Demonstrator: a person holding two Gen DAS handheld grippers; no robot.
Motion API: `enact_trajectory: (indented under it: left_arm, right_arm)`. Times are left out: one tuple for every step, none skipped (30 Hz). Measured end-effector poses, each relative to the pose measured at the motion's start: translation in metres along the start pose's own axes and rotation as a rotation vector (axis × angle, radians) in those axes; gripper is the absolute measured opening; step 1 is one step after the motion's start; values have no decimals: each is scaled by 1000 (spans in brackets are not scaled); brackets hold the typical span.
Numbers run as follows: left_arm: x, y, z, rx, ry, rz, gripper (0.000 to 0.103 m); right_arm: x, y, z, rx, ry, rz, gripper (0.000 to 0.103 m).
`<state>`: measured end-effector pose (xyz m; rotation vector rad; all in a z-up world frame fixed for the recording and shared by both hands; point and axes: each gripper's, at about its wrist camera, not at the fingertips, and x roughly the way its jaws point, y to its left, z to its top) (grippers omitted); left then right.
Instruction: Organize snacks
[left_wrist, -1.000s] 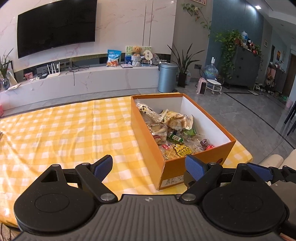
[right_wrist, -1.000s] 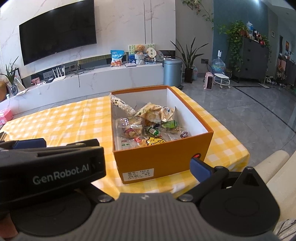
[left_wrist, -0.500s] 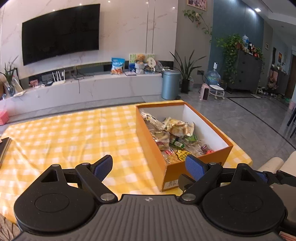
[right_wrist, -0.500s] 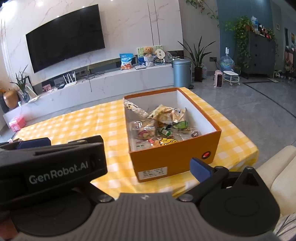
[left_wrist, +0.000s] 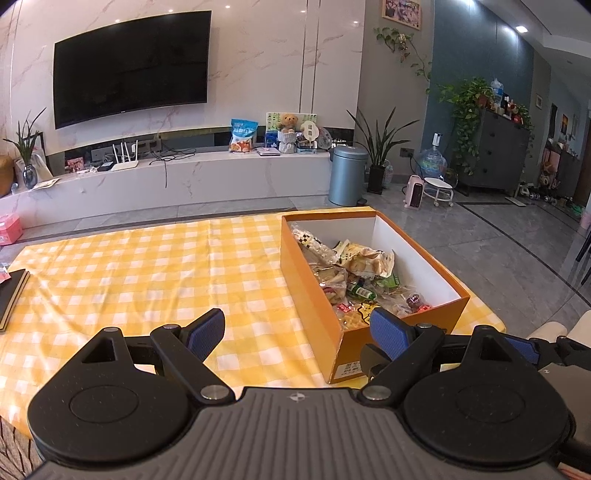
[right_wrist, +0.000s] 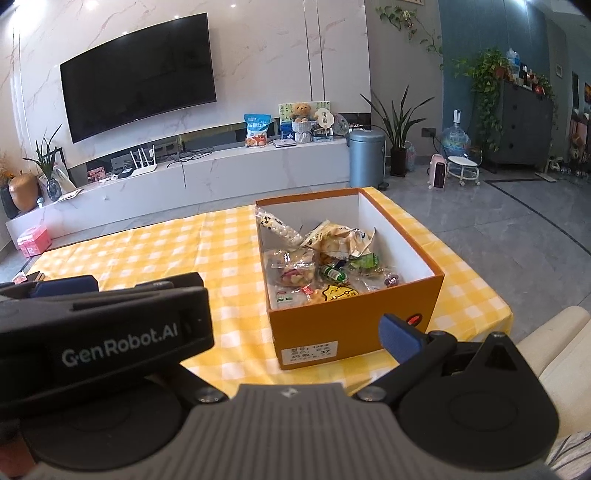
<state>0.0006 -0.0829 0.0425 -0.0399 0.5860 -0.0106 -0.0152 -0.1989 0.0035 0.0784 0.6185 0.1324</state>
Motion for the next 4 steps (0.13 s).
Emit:
enact_trajectory:
  left_arm:
    - [0, 0, 0, 0, 1, 1, 103]
    - [1, 1, 0, 0, 3, 1, 103]
    - [2, 1, -1, -2, 3, 1, 103]
    - [2, 2, -2, -5, 2, -2, 103]
  right_arm:
    - [0, 0, 0, 2, 2, 1, 100]
    - [1, 0, 0, 3, 2, 0, 100]
    - [1, 0, -1, 2, 4, 0, 100]
    - [2, 0, -1, 1, 6, 0, 100]
